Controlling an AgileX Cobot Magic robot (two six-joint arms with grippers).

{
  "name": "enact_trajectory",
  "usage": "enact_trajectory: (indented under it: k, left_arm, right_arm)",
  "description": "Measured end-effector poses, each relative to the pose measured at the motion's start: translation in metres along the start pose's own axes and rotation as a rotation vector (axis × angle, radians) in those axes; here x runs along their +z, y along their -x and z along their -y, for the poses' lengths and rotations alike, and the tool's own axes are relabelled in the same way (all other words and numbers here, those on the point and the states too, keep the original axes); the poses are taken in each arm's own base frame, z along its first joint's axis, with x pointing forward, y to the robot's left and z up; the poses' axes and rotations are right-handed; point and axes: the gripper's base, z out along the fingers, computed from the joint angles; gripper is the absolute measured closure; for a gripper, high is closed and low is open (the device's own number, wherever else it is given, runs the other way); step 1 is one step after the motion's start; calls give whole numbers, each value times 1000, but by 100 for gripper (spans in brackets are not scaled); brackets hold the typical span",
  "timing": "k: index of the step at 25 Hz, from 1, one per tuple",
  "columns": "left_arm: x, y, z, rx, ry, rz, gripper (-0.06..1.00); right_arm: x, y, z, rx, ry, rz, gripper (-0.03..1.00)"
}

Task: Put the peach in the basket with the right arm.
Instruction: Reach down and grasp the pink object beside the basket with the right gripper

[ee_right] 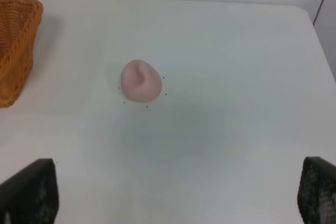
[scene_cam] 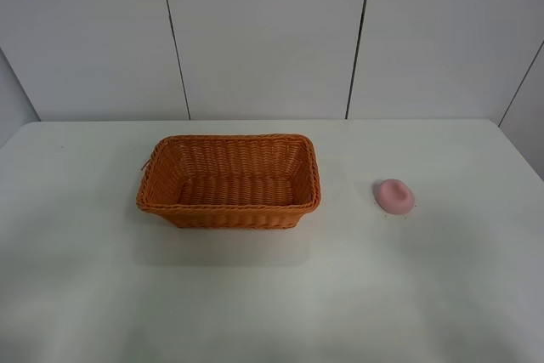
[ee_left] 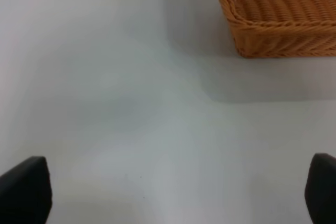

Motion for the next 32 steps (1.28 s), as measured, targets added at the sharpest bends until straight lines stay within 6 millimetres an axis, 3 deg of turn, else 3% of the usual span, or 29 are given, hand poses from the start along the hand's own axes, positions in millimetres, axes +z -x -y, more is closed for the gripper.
enact_trajectory:
  k: [13, 17, 21, 25, 32]
  left_arm:
    - [0, 0, 0, 0, 0, 0, -5]
    - [0, 0, 0, 0, 0, 0, -5]
    - [0, 0, 0, 0, 0, 0, -5]
    - [0, 0, 0, 0, 0, 0, -5]
    - [0, 0, 0, 0, 0, 0, -5]
  right_arm:
    - [1, 1, 1, -4, -7, -11, 27]
    - [23, 15, 0, -5, -9, -153, 27]
    - [65, 42, -1, -5, -9, -346, 27]
    - [124, 69, -2, -3, -10, -513, 27]
    - [251, 85, -4, 9, -8, -765, 27]
